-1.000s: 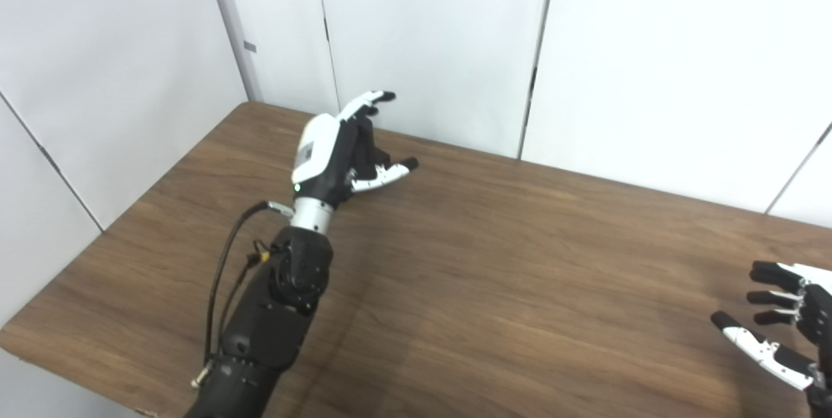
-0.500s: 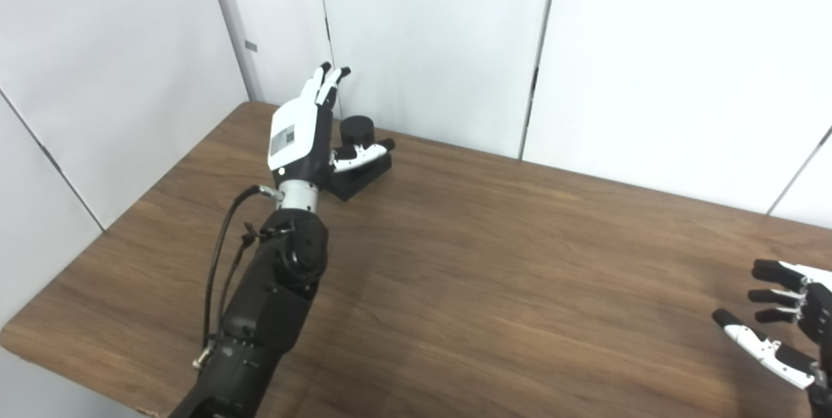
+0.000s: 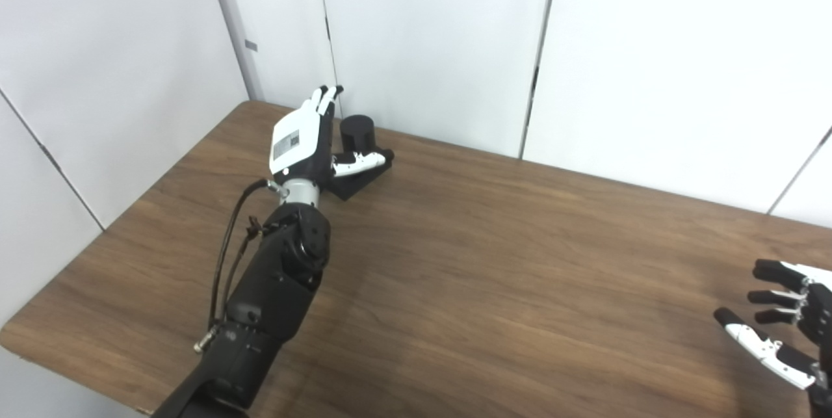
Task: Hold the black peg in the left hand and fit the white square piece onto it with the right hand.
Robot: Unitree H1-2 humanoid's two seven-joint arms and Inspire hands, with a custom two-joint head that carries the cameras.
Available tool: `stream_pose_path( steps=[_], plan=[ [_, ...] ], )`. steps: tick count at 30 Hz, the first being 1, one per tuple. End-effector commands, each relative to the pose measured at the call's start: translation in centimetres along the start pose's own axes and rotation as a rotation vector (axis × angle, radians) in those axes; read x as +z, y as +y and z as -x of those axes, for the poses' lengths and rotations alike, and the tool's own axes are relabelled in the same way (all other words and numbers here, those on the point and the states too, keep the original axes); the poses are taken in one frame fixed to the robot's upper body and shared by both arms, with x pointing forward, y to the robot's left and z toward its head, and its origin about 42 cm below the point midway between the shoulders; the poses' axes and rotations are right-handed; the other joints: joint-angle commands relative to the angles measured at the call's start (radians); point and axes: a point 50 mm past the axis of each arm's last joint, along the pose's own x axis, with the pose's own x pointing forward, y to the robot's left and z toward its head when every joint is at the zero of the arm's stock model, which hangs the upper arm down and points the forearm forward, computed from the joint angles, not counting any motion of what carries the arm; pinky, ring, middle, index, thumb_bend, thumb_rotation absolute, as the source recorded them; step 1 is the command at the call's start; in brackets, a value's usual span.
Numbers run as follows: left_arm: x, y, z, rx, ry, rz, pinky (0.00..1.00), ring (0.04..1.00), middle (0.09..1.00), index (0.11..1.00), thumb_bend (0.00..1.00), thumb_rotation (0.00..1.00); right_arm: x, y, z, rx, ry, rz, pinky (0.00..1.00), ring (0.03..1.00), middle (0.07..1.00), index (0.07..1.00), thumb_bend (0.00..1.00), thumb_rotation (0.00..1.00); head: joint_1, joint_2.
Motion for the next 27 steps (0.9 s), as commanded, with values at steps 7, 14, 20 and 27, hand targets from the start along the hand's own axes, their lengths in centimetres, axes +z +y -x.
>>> stream_pose_path(
  steps=[7,14,20,27],
  plan=[
    [0.5,1.9,-2.9,0.046,0.008,-0.104,0.81,0.952,0.98,0.867,1.0,0.55,1.6,-0.6,-0.7,-0.03,-0.071,0.008,0.48,0.592,0.7,0.678,0.5,0.0,0.0,0.001],
    [-0.5,1.4,-3.4,0.028,0.026,-0.168,0.78,0.95,0.978,0.856,1.0,0.57,1.6,-0.7,-0.6,-0.027,-0.07,-0.003,0.48,0.597,0.702,0.673,0.49,0.0,-0.001,0.007],
    [-1.3,1.0,-3.7,0.008,0.056,-0.185,0.81,0.958,0.987,0.861,1.0,0.57,1.8,-0.7,-0.5,-0.031,-0.075,0.005,0.47,0.586,0.695,0.667,0.49,0.0,-0.003,0.012],
    [-1.9,0.4,-4.1,-0.018,0.075,-0.211,0.8,0.956,0.982,0.861,1.0,0.58,1.8,-0.7,-0.5,-0.033,-0.065,0.001,0.48,0.587,0.692,0.662,0.49,0.0,-0.008,0.019]
  ],
)
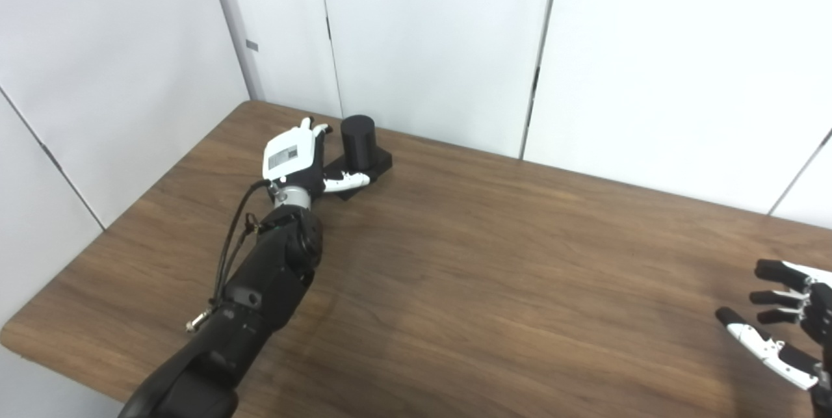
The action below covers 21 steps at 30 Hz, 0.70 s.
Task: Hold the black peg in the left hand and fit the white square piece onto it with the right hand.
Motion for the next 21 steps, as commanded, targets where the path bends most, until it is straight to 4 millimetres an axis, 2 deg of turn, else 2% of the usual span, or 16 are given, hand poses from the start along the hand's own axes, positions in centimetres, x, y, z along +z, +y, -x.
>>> stream_pose_path(
  steps=[1,17,21],
  plan=[
    [1.2,3.0,-1.9,0.092,-0.039,0.002,0.8,0.957,0.981,0.859,1.0,0.58,1.3,-0.6,-0.7,-0.023,-0.062,-0.003,0.47,0.585,0.69,0.661,0.49,0.0,-0.001,0.001],
    [1.4,1.0,-2.9,-0.012,-0.01,-0.071,0.8,0.961,0.959,0.795,1.0,0.56,1.3,-0.8,-0.6,-0.029,-0.061,0.003,0.47,0.586,0.679,0.664,0.5,0.0,-0.01,0.01],
    [1.3,0.8,-3.0,-0.04,0.003,-0.08,0.83,0.973,0.967,0.798,1.0,0.55,1.3,-0.9,-0.5,-0.029,-0.067,0.004,0.46,0.578,0.674,0.665,0.5,0.0,-0.01,0.014]
  ],
)
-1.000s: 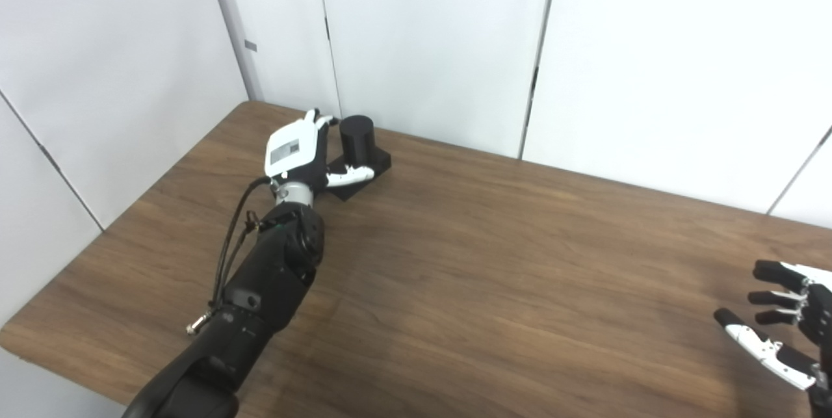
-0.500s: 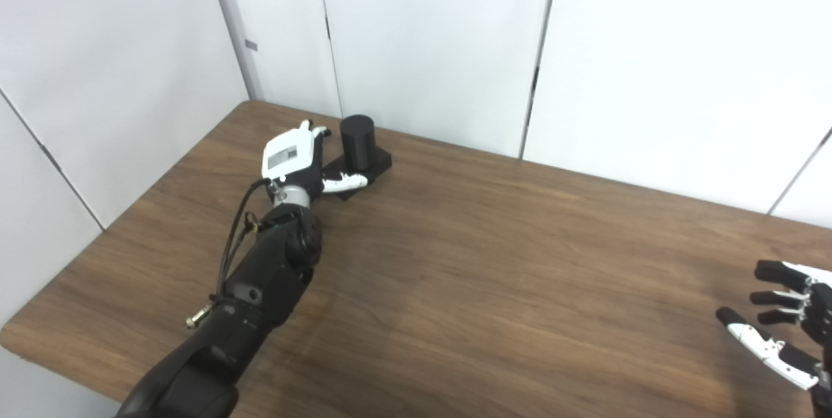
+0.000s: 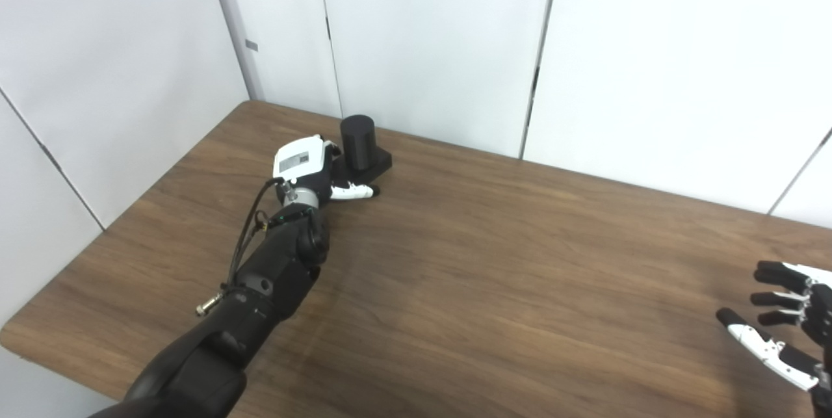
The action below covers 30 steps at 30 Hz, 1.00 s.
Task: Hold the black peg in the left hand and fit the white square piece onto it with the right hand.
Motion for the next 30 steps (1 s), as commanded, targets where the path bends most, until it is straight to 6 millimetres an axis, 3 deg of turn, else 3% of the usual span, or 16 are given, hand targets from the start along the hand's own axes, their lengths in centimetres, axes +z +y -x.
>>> stream_pose_path(
  steps=[1,9,12,15,16,19,21,23,25,30],
  plan=[
    [0.8,3.0,-1.6,0.06,-0.009,-0.01,0.83,0.973,0.966,0.798,1.0,0.55,1.5,-0.8,-0.7,-0.028,-0.076,-0.002,0.46,0.581,0.678,0.665,0.5,0.0,0.001,0.002],
    [0.3,2.7,-1.6,0.027,-0.011,-0.032,0.83,0.956,0.942,0.758,0.96,0.54,1.3,-1.0,-0.7,-0.033,-0.085,0.008,0.46,0.575,0.674,0.657,0.5,0.0,0.002,0.01],
    [0.2,2.8,-1.6,-0.008,-0.024,-0.04,0.83,0.951,0.921,0.678,0.9,0.53,1.2,-1.1,-0.8,-0.035,-0.083,0.008,0.47,0.581,0.678,0.658,0.5,0.0,0.002,0.01],
    [0.2,3.0,-1.4,-0.05,-0.059,-0.05,0.85,0.93,0.87,0.586,0.8,0.47,1.2,-1.1,-0.7,-0.041,-0.078,0.006,0.47,0.59,0.685,0.658,0.51,0.0,0.003,0.014],
    [0.2,3.0,-1.3,-0.063,-0.073,-0.055,0.79,0.885,0.828,0.571,0.79,0.43,1.2,-1.1,-0.7,-0.041,-0.075,0.008,0.48,0.595,0.69,0.66,0.51,0.0,0.003,0.014],
    [0.0,2.8,-1.2,-0.096,-0.097,-0.039,0.77,0.846,0.791,0.529,0.74,0.33,1.1,-1.2,-0.7,-0.039,-0.073,0.011,0.48,0.592,0.689,0.663,0.5,0.0,0.003,0.014],
    [-0.2,2.6,-1.1,-0.127,-0.111,-0.012,0.79,0.843,0.787,0.501,0.74,0.29,1.1,-1.2,-0.8,-0.038,-0.077,0.01,0.48,0.59,0.688,0.663,0.5,0.0,0.001,0.021],
    [-0.3,2.4,-0.9,-0.145,-0.128,0.002,0.79,0.832,0.777,0.462,0.79,0.26,1.1,-1.3,-0.8,-0.038,-0.079,0.012,0.48,0.589,0.687,0.662,0.5,0.0,0.002,0.021],
    [-0.4,2.1,-0.6,-0.167,-0.152,-0.007,0.75,0.815,0.768,0.477,0.58,0.12,1.1,-1.3,-0.9,-0.036,-0.082,0.007,0.48,0.591,0.686,0.661,0.49,0.0,0.002,0.022],
    [-0.3,1.5,0.1,-0.234,-0.23,0.032,0.72,0.824,0.789,0.479,0.52,0.08,1.1,-1.2,-1.0,-0.043,-0.083,0.008,0.47,0.585,0.676,0.653,0.49,0.0,0.001,0.023]
  ],
)
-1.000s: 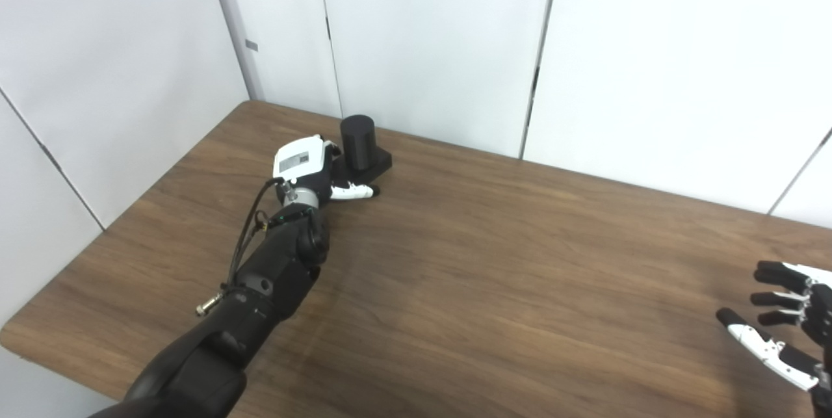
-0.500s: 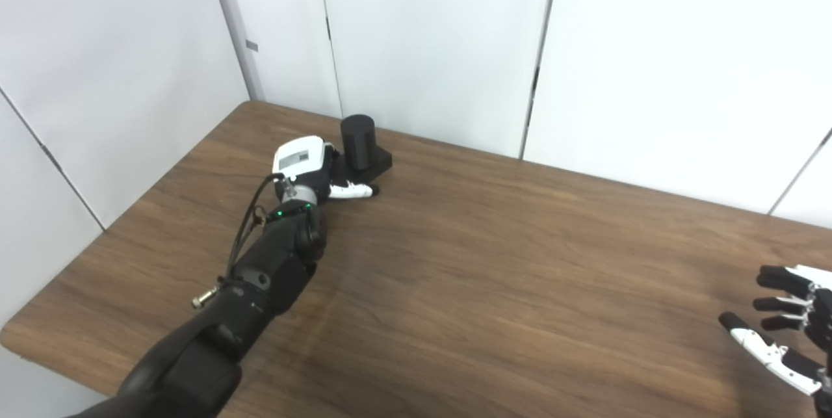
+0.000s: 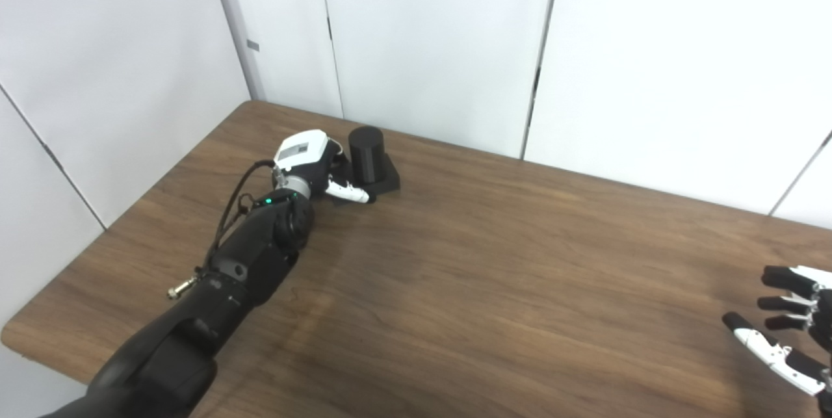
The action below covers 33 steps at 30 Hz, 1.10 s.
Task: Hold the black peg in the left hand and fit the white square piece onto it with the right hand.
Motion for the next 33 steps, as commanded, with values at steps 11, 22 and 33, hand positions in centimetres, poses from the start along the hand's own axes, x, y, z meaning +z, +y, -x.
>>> stream_pose_path(
  steps=[11,22,33],
  plan=[
    [1.4,-3.3,1.6,-0.16,-0.411,0.014,0.89,0.899,0.848,0.485,0.52,0.07,1.5,-0.6,-1.2,-0.034,-0.103,0.01,0.46,0.57,0.662,0.636,0.49,0.0,-0.017,0.001],
    [6.9,-6.8,3.6,-0.292,-0.755,-0.095,0.85,0.897,0.867,0.49,0.52,0.07,0.6,-0.4,-1.5,-0.051,-0.133,0.014,0.47,0.58,0.673,0.641,0.5,0.0,-0.045,0.004],
    [14.0,-11.3,5.5,-0.421,-0.954,-0.136,0.83,0.901,0.871,0.49,0.52,0.08,-0.2,-0.3,-1.6,-0.07,-0.156,-0.001,0.45,0.562,0.651,0.492,0.49,0.12,-0.075,0.011]
  ],
)
